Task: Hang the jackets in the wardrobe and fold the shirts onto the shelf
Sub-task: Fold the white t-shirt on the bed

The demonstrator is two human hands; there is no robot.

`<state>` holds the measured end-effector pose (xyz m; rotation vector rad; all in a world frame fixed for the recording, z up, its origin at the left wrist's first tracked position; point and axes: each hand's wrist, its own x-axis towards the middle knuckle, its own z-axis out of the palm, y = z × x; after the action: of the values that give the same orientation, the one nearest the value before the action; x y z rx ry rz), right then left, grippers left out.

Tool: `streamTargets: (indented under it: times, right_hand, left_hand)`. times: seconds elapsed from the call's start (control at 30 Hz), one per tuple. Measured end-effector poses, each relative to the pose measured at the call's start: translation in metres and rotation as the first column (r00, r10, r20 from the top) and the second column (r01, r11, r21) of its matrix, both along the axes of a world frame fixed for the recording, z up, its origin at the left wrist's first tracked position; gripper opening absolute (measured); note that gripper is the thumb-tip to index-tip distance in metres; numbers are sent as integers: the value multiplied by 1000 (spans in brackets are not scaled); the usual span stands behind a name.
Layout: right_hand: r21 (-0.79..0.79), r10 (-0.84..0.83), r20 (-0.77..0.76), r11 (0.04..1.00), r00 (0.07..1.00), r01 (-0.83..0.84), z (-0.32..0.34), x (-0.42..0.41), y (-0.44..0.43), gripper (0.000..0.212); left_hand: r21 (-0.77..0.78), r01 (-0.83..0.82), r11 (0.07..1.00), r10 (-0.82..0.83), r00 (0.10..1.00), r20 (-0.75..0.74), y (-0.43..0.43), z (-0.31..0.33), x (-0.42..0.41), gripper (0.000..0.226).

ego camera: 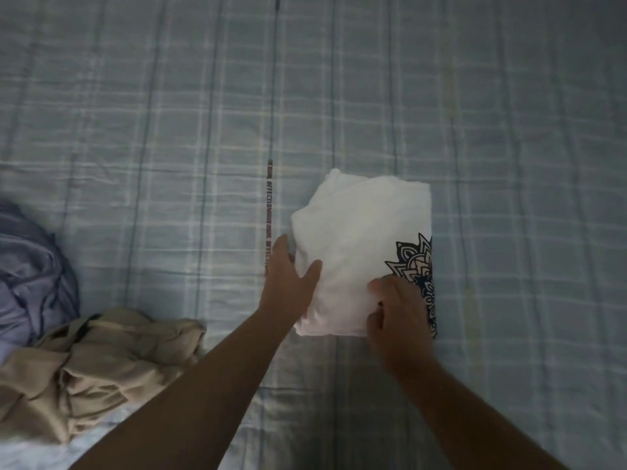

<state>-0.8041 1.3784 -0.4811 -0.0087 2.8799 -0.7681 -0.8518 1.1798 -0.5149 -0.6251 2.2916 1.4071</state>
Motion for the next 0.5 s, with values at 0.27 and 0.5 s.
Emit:
streamTargets:
  times: [0.27,0.5]
  right_hand:
    - [417,451,260,745,854,-520,-21,7,67,92]
    - [375,440,141,805,887,-460,-32,22,78,89]
  left_hand:
    - [-215,128,968,-136,990,-24,17,8,55,52]
    - [-282,200,938,-228,971,-72,14,-4,63,47]
